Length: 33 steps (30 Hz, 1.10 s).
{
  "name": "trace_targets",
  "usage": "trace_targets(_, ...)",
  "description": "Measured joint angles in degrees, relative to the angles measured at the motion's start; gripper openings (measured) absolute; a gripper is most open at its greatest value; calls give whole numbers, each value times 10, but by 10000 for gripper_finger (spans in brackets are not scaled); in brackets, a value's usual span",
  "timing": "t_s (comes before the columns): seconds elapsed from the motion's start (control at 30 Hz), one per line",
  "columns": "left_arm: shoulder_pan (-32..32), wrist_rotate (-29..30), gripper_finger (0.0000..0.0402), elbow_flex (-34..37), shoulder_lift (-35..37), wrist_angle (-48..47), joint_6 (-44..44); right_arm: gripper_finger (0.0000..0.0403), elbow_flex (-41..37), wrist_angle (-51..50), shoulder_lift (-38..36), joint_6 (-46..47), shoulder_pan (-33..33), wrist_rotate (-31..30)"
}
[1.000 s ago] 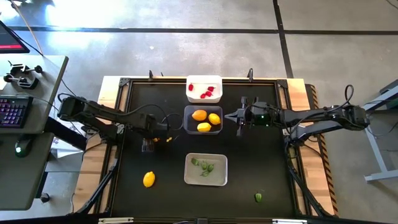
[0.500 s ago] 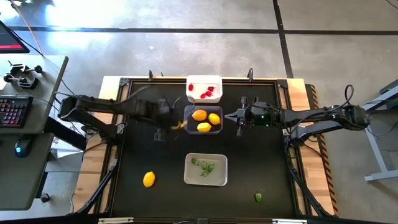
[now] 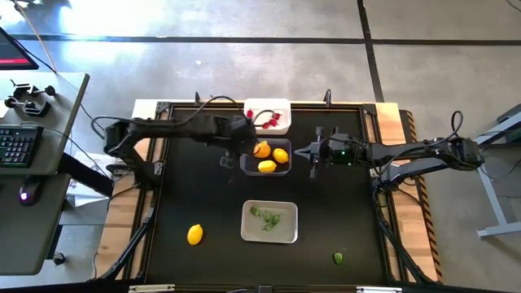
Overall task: Sort produce into baskets
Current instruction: Put the yellow lemon into the transparent bin
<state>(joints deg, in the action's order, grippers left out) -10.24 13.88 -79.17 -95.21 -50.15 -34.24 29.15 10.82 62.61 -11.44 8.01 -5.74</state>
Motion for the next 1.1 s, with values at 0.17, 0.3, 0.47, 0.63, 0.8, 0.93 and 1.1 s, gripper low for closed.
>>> trace_targets(0.17, 0, -52, 169, -11, -24, -2, -39, 0, 0, -6, 0, 0, 0, -1)
trace_targets(0.3, 0, -62, 173, -11, -30, 7, -84, 0, 0, -7, 0, 0, 0, -1)
trace_targets(0.47, -2, -76, 174, -11, -30, 15, -104, 0, 0, -7, 0, 0, 0, -1)
trace_targets(0.63, -2, -90, 174, -11, -31, 43, -95, 0, 0, -7, 0, 0, 0, -1)
trace_targets(0.8, -3, -90, 174, -11, -51, 54, -45, 0, 0, -7, 0, 0, 0, -1)
trace_targets(0.93, -2, -89, 174, -11, -80, 47, 7, 0, 0, -9, 0, 0, 0, -1)
trace_targets(1.1, -2, -87, 177, -11, -106, 50, 54, 0, 0, -12, 0, 0, 0, -1)
